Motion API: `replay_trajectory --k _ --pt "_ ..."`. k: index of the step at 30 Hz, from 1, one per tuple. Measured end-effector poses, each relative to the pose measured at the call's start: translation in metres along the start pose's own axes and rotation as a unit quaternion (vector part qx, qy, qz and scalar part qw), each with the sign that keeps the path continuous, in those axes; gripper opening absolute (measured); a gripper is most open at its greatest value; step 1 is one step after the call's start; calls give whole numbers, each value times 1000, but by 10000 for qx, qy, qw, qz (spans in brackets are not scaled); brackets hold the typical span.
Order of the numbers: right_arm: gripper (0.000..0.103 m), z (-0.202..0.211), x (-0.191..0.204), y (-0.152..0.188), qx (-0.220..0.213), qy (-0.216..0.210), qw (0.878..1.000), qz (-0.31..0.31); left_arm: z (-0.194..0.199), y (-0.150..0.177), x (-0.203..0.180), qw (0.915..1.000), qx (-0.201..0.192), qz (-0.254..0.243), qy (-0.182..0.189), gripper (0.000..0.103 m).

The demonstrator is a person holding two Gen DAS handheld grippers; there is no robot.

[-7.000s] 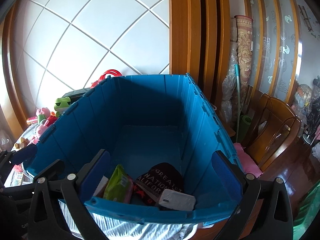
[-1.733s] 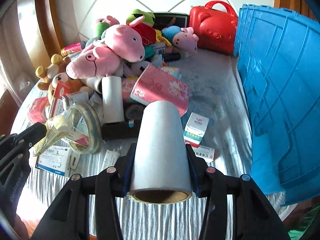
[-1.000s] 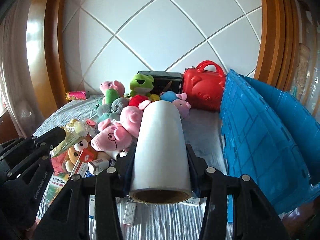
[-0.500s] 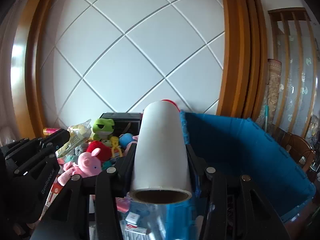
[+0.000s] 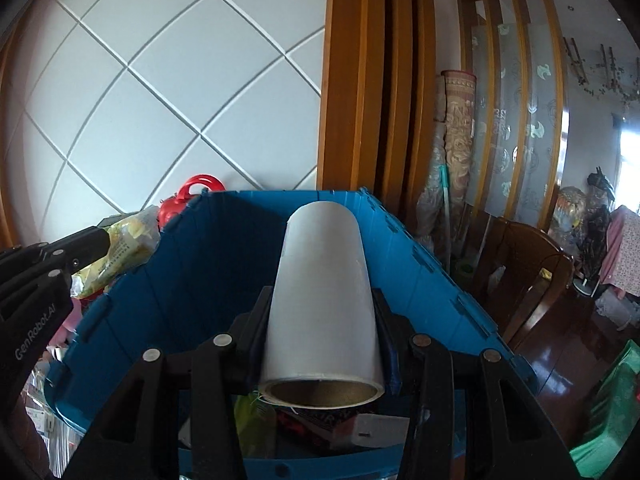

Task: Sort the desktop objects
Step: 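Open both tools to drop the snack packet and paper roll into the crate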

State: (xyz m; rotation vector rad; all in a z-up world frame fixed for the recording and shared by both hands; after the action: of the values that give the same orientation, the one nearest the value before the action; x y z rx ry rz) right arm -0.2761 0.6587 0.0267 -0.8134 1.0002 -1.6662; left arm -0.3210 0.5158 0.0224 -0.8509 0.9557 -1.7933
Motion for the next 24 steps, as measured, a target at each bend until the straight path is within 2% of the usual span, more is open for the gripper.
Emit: replay_trajectory --k 6,10,15,19,24 --pt "45 -19 -32 14 244 -93 9996 -72 -23 26 -26 9983 583 -23 -13 1" --pt "45 -27 -37 18 372 -226 9990 -60 -33 38 -31 9952 983 -10 20 1" --pt "45 -43 -38 26 716 -346 9968 -45 -44 52 -37 9890 1480 7 62 1" --pt "45 -58 -37 37 1145 -303 9928 151 -53 60 -42 9833 1817 -54 67 1" --pt "45 -65 -43 44 1400 -208 9897 199 -64 68 -48 9764 2148 -41 217 1"
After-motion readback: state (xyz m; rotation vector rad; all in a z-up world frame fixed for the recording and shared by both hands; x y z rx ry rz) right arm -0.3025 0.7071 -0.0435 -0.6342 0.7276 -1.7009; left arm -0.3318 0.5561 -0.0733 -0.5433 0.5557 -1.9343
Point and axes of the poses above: each gripper's, at about its wrist camera, not at the fingertips, and z roughly against the way its jaws point, x to its left, y to its underside, the point moved 9 cm from there along -z, roughly the way its jaws point, and after that the axes turned 7 degrees about -z, right-handed, at the moved point
